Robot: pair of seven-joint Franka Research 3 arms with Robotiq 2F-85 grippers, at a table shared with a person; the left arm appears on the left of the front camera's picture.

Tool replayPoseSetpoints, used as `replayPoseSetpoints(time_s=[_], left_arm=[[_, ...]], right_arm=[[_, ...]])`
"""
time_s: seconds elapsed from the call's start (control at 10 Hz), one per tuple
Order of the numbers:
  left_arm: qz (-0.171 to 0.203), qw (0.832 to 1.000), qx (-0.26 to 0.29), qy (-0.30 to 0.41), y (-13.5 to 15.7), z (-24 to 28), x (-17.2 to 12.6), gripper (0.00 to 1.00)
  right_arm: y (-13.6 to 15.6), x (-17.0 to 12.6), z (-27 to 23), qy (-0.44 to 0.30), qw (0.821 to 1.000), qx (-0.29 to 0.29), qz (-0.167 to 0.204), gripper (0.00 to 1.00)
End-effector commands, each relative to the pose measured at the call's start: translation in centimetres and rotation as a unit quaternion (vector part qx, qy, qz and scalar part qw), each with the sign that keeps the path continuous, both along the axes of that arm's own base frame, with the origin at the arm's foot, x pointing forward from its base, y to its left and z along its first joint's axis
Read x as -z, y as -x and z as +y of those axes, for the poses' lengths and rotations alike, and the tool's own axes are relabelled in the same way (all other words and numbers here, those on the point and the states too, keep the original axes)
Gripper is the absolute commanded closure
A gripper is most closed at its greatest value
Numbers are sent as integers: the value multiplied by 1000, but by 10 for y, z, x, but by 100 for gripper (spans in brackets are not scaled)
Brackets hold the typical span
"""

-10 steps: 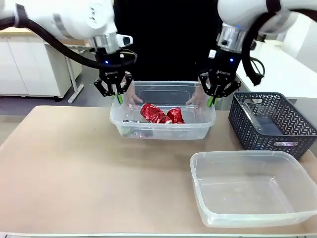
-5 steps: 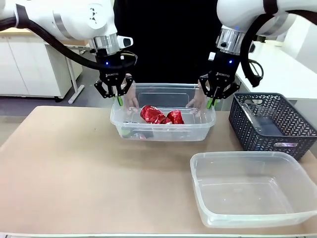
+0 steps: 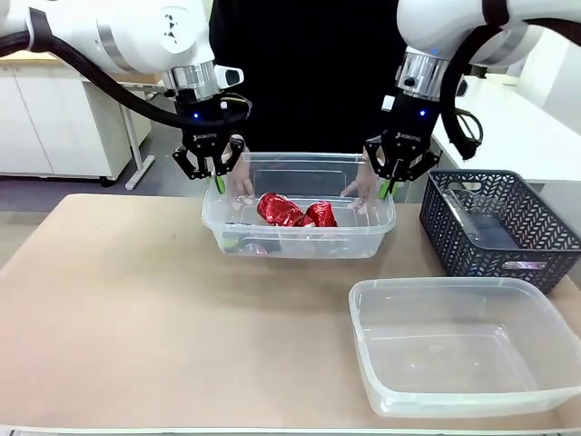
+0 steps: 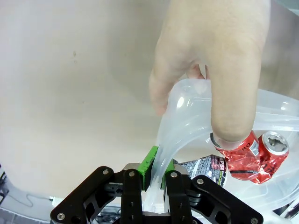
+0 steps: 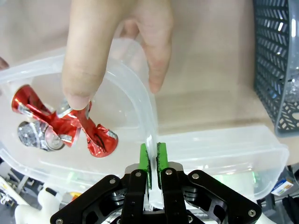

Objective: Sort the waste into each basket.
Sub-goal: Release the Organizing box you were holding.

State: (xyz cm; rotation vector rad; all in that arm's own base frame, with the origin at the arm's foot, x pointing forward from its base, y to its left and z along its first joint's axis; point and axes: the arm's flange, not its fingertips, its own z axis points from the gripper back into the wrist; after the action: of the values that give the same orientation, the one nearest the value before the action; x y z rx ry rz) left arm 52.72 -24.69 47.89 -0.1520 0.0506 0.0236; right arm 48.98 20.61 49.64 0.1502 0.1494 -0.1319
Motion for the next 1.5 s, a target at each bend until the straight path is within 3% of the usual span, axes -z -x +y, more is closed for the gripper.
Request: replayPoseSetpoints(time_s=[0.0, 0.1, 0.2, 0.4, 0.7, 0.8, 1.4], left_arm=[[-6, 1000, -5, 2, -2, 1, -2, 94], [0, 1000, 0, 0, 0, 0, 0, 78], [-3, 1000, 5, -6, -1, -4, -2, 37], [-11, 1000, -3, -3, 0, -3, -10, 0], [-35, 999, -18, 6, 14, 6, -27, 1], [-43, 999, -21, 7, 20, 8, -31, 0], [-47, 999, -10, 9, 19, 4, -41, 0]], right_arm=[[2, -3, -1, 1, 1000, 0, -2, 92], [0, 0, 0, 0, 1000, 0, 0, 73], [12, -10, -13, -19, 999, 11, -32, 38], [20, -16, -20, -36, 996, 11, -77, 0], [26, -24, -19, -53, 992, 2, -119, 4], [27, -25, -20, -53, 991, 4, -123, 0], [22, -27, -16, -31, 993, 8, -115, 0]])
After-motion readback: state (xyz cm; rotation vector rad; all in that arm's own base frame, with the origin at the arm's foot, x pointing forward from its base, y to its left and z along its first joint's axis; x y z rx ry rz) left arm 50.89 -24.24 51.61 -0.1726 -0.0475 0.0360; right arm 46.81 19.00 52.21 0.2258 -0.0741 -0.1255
